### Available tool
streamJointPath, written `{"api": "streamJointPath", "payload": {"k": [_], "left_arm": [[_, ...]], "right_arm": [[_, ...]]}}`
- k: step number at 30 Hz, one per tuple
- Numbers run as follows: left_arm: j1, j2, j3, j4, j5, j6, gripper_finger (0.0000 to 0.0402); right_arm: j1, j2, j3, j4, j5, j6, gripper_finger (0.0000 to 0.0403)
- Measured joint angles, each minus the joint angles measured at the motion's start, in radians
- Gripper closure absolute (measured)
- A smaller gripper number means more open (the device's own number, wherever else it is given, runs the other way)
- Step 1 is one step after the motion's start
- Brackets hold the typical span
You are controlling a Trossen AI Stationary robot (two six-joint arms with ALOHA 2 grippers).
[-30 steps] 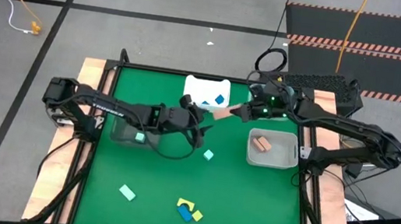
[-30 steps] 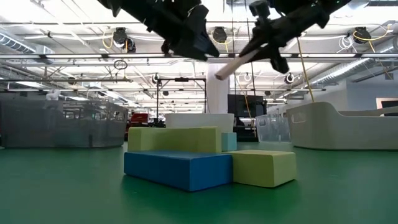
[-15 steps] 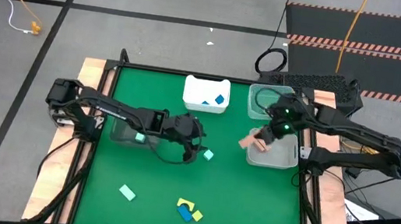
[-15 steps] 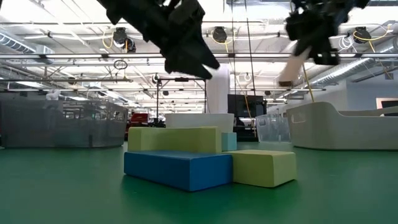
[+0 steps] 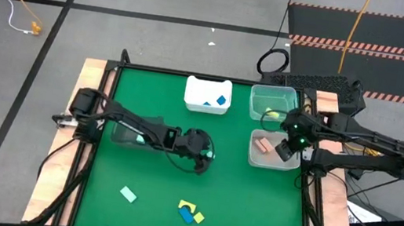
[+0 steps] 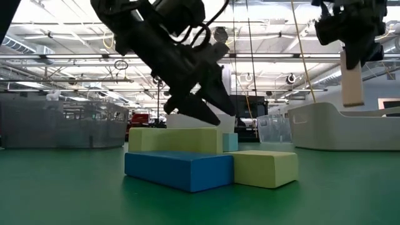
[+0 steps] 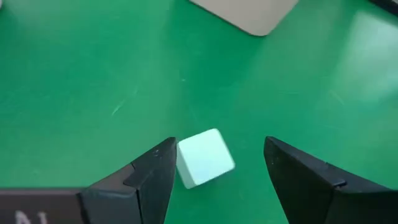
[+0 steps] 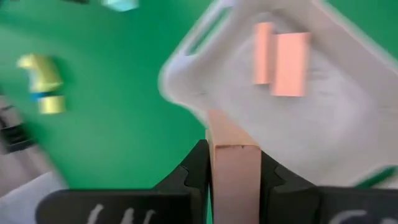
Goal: Sort & place blocks by color
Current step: Put the brown block into the gray bin
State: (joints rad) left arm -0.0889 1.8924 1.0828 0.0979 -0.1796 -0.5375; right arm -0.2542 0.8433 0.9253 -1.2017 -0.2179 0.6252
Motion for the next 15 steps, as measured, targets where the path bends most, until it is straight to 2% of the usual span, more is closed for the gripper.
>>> {"api": "streamJointPath", "payload": {"k": [3,6,10,15], "left_arm": [[-0.006,0.029,0.000,0.064,-0.054,-0.003,0.0160],[-0.011,0.053,0.000,0.117,-0.067,0.005,0.0160],[-0.025,0.083,0.000,0.135,-0.081,0.060,0.0160],[-0.056,0.117,0.000,0.113,-0.194,0.095,0.0160]], "right_arm": [[0.007,0.004,0.000,-0.039,0.101,0.009,0.0364],[0.008,0.014,0.000,-0.077,0.154,0.009,0.0361],[0.008,0.026,-0.012,-0.078,0.170,0.009,0.0342],[0.008,0.025,-0.084,-0.042,0.195,0.022,0.0348]]}}
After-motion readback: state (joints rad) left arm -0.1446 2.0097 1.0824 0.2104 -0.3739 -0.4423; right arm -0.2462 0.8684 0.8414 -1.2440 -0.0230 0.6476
